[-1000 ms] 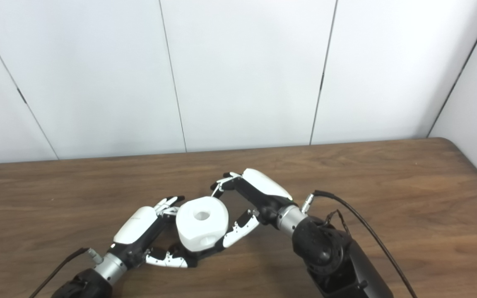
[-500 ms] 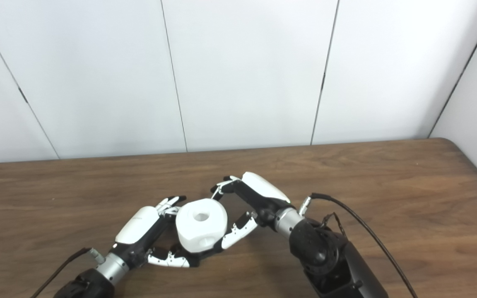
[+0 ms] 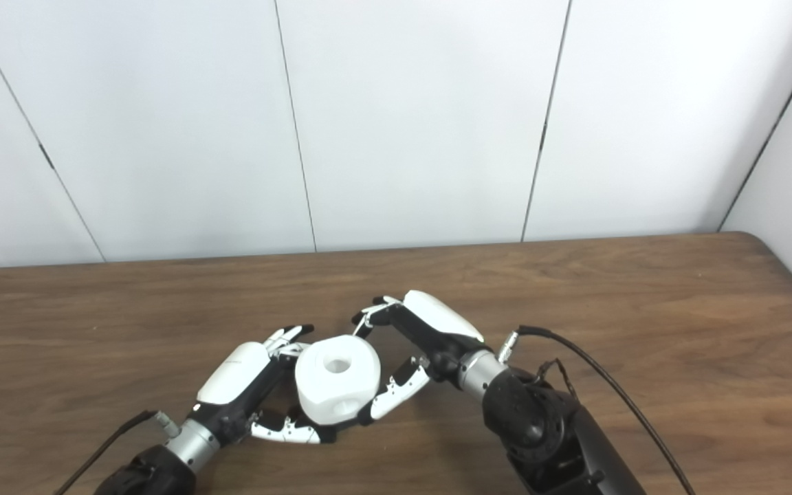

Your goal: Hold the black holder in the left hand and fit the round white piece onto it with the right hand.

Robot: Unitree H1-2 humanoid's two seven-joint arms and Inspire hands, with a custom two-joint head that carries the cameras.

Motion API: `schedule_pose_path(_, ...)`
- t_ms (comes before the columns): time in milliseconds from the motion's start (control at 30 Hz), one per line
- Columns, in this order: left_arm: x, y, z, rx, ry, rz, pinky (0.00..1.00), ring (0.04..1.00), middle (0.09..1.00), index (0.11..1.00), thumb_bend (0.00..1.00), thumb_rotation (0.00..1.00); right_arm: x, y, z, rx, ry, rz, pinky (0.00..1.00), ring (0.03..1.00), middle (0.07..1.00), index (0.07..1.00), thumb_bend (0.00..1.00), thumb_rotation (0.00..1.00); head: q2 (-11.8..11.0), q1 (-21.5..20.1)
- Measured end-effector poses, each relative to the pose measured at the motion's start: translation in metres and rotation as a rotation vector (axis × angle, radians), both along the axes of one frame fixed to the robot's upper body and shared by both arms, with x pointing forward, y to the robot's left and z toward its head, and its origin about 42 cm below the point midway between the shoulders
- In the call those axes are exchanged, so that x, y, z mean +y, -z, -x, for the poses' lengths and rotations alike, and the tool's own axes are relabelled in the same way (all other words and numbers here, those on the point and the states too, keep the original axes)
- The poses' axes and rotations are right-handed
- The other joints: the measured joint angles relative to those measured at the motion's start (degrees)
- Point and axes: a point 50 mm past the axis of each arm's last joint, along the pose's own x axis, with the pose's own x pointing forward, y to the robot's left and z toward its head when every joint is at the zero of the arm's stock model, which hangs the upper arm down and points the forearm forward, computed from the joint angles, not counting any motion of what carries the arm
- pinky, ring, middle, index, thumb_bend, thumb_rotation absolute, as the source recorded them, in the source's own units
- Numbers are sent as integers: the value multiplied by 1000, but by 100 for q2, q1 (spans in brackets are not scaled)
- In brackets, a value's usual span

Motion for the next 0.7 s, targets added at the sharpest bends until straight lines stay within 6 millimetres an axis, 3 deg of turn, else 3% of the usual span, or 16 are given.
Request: schedule_pose_path(700, -5, -3, 5, 2, -7, -4, 1000, 966, 780, 481, 524, 54, 6, 14, -2, 0, -6, -5, 1000, 958, 833, 486, 513, 151, 44, 105)
